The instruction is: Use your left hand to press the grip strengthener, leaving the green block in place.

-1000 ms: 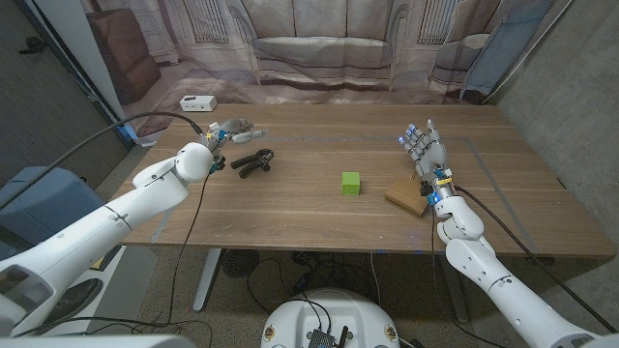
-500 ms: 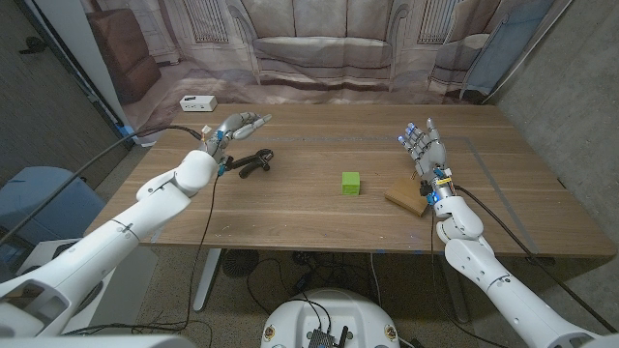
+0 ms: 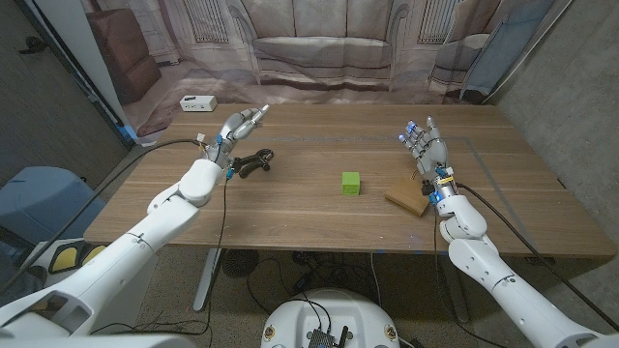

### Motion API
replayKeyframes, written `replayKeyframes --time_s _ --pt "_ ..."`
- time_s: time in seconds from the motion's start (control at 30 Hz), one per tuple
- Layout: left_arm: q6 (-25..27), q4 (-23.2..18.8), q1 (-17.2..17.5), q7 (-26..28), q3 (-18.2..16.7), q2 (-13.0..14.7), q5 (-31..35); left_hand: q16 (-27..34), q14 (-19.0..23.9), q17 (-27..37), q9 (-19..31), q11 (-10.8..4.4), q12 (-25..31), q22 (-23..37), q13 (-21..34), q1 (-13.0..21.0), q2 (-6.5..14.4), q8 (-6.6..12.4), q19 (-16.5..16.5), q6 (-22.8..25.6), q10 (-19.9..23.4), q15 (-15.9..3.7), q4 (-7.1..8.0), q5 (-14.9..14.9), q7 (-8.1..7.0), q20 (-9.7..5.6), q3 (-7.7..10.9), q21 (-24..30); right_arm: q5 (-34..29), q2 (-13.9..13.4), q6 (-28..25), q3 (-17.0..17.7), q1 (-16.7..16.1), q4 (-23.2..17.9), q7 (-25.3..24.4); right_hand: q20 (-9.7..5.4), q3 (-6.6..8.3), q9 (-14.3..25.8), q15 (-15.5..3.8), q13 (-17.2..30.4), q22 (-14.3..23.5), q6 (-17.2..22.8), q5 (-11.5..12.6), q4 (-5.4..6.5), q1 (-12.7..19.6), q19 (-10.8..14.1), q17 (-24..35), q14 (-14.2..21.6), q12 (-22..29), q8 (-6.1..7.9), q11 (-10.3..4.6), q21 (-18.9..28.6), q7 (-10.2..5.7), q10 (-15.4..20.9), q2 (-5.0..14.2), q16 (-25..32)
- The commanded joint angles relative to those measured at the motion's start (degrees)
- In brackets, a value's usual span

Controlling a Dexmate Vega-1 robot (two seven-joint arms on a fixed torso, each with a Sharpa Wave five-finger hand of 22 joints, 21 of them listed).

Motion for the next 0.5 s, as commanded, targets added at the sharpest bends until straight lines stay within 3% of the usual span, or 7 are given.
replayKeyframes --time_s 0.03,0.2,0.33,0.5 --pt "-5.83 1.59 0.65 -3.40 -0.44 -3.35 -7.67 -0.26 -1.71 0.09 -0.07 0.36 -0.35 0.10 -0.07 -1.18 0.18 -0.15 -1.74 -0.48 -1.93 0.33 -0.10 0.46 0.11 0.12 -0.67 -1.03 -1.25 -3.61 -2.94 0.64 -0.98 -4.07 -1.31 -0.09 -0.36 0.10 -0.12 0.28 0.11 -0.24 -0.14 -0.11 0.08 0.50 0.17 0.44 0.03 -0.22 -0.08 -0.12 0.10 0.32 0.07 -0.11" --pt "-5.68 2.02 0.14 -6.25 -0.22 -4.47 -11.47 -0.43 -3.36 0.04 -0.11 0.26 -0.51 0.10 -0.23 -1.86 0.19 -0.42 -2.91 -1.84 -3.48 0.36 -0.27 0.56 0.11 -0.05 -1.07 -1.92 -1.70 -4.82 -3.91 0.95 -1.24 -5.64 -1.88 -0.16 -0.40 0.09 -0.37 0.28 0.11 -0.29 -0.13 -0.08 0.03 0.40 0.18 0.38 0.05 -0.27 0.04 -0.17 0.08 0.39 0.07 -0.13" --pt "-6.53 3.51 -0.83 -8.19 0.49 -5.51 -12.83 -0.48 -4.19 0.01 -0.12 0.18 -0.52 0.10 -0.31 -2.17 0.16 -0.57 -3.53 -2.75 -4.14 0.50 -0.38 0.60 0.18 -0.16 -1.28 -2.39 -3.14 -6.58 -5.48 0.71 -1.05 -6.39 -2.14 -1.23 -0.45 0.07 -1.18 0.24 0.09 -0.07 -0.10 -0.13 0.08 1.10 0.13 1.22 0.26 -0.25 -0.40 0.06 -0.25 1.06 0.00 0.14" --pt "-4.83 2.18 -0.56 -9.04 1.03 -5.00 -13.59 -0.52 -5.35 -0.01 -0.15 0.10 -0.59 0.11 -0.42 -2.57 0.13 -0.57 -4.73 -3.60 -5.27 0.53 -0.53 0.66 -0.22 -0.21 -1.57 -3.18 -4.37 -7.85 -6.40 0.32 -0.13 -5.93 -1.66 -1.53 -0.52 0.06 -1.58 0.21 0.08 -0.09 -0.10 -0.16 0.07 0.89 0.10 1.03 0.22 -0.30 -0.34 -0.05 -0.33 1.09 -0.13 0.03"
